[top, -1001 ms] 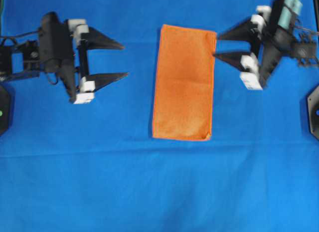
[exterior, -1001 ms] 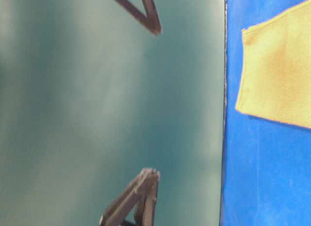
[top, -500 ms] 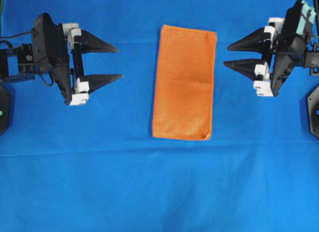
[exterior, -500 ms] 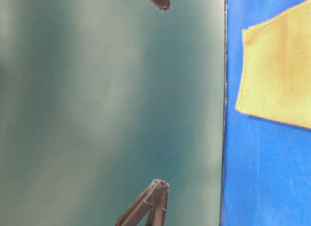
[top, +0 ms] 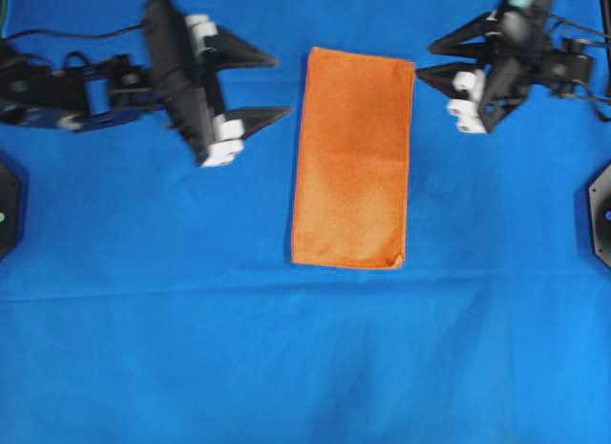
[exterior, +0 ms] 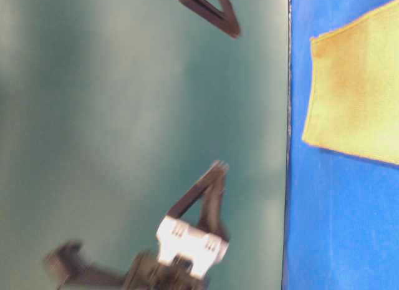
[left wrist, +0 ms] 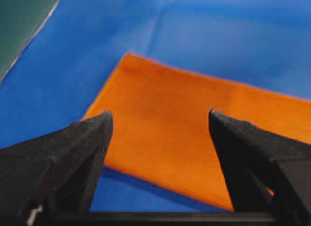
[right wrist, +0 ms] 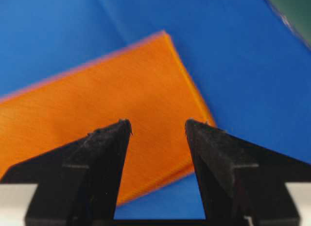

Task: Fold the orange towel.
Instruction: 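Grasp the top corners of the folded strip with both grippers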

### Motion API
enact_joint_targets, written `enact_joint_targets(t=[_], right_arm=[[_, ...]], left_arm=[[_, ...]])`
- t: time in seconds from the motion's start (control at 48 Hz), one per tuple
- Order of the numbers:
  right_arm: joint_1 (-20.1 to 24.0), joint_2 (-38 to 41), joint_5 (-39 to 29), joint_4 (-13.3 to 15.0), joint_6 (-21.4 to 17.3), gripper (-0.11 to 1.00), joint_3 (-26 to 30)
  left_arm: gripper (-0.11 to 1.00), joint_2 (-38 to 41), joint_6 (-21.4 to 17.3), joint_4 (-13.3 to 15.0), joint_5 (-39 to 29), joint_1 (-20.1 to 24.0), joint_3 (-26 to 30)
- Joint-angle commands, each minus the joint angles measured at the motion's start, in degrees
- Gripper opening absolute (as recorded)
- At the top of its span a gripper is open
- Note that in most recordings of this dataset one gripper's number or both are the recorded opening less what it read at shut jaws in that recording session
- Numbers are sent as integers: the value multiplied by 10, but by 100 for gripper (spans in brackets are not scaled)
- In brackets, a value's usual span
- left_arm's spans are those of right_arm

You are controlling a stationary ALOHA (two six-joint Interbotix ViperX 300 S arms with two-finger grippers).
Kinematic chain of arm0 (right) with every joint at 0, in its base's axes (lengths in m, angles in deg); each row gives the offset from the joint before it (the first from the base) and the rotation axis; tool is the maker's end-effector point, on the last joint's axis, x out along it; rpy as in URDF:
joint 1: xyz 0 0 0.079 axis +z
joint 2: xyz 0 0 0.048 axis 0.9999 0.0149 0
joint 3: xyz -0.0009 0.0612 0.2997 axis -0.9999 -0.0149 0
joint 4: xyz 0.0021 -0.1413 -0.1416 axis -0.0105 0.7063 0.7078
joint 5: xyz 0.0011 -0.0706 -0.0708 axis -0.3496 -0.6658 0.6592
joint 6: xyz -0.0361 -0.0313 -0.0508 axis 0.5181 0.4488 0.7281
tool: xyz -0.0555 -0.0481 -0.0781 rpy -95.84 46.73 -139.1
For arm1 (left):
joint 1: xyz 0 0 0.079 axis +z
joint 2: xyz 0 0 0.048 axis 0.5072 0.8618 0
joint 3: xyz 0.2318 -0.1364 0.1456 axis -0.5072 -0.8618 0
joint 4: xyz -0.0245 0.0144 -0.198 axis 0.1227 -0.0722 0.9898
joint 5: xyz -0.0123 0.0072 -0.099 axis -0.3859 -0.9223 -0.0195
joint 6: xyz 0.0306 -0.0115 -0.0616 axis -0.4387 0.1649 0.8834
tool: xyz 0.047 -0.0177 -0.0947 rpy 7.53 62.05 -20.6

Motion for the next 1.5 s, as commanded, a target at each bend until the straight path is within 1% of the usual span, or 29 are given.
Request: enact_joint_targets(t=[0.0,0.167,0.313,0.48,0.667,0.73,0.792,0.834,0.897,0.938,0.959,1.001,1.043,1.48], right_arm=[[-17,37,4,2,2,55,21],[-34,113,7,2,2,55,40],[-48,156,21,3,3,55,50],[-58,193,62,2,3,55,53],[-62,214,65,2,4,53,54],[-62,218,66,3,6,51,54],[-62,225,68,3,9,44,55],[-62,229,69,3,11,35,55],[-62,234,74,3,14,17,56],[-62,236,77,2,16,7,57],[-62,236,79,3,16,4,57],[-62,236,83,3,17,4,58],[-62,236,87,4,18,4,58],[-62,229,87,1,18,4,62]], left_arm=[[75,45,0,1,-2,16,47],[75,140,0,1,-2,38,102],[75,199,0,1,-2,58,133],[75,239,1,1,1,76,151],[71,253,1,1,2,85,158],[66,254,0,1,1,85,156],[56,256,-4,0,1,84,156],[44,257,-6,0,1,83,155],[29,258,-9,0,0,82,155],[20,258,-9,0,0,80,155],[15,258,-10,0,0,78,154],[7,258,-11,0,-1,76,155],[1,258,-11,0,-1,74,154],[1,246,-11,0,-3,75,146]])
